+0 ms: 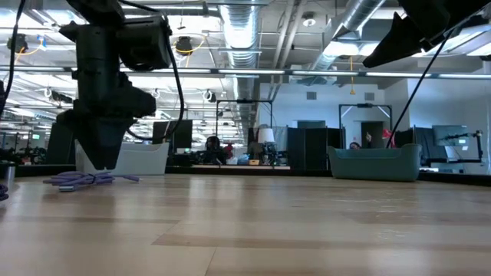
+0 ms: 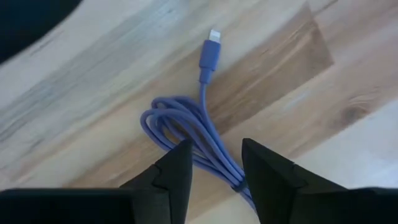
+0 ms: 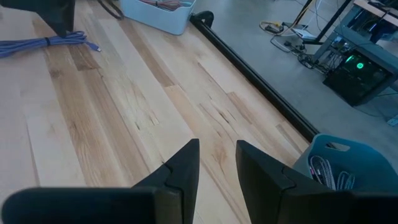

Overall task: Pick & Place USB Port
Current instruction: Put the light violet charger cable into the white bin

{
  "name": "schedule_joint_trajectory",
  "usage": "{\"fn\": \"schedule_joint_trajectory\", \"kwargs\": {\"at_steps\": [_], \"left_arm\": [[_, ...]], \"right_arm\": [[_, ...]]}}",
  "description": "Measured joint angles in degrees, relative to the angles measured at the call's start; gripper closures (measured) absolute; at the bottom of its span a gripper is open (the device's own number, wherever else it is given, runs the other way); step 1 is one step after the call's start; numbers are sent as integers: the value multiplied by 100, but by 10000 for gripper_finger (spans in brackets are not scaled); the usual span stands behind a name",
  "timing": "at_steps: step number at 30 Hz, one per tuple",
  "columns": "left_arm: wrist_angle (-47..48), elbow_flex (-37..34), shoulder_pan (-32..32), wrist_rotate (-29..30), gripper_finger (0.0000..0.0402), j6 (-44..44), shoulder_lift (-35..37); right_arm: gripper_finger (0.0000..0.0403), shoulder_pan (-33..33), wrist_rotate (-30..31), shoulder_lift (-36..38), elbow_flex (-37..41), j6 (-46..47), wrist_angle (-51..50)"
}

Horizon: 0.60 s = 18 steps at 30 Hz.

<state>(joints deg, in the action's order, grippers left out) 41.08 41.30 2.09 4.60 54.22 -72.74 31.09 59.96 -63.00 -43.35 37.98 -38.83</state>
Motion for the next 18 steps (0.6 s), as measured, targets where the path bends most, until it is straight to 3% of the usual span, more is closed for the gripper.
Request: {"fn": "schedule_joint_trajectory", "kwargs": {"at_steps": [18], "left_arm": [[-165, 37, 23, 208, 265, 6, -854]], "right_arm": [[305, 0, -9, 2, 0, 0, 0]]}}
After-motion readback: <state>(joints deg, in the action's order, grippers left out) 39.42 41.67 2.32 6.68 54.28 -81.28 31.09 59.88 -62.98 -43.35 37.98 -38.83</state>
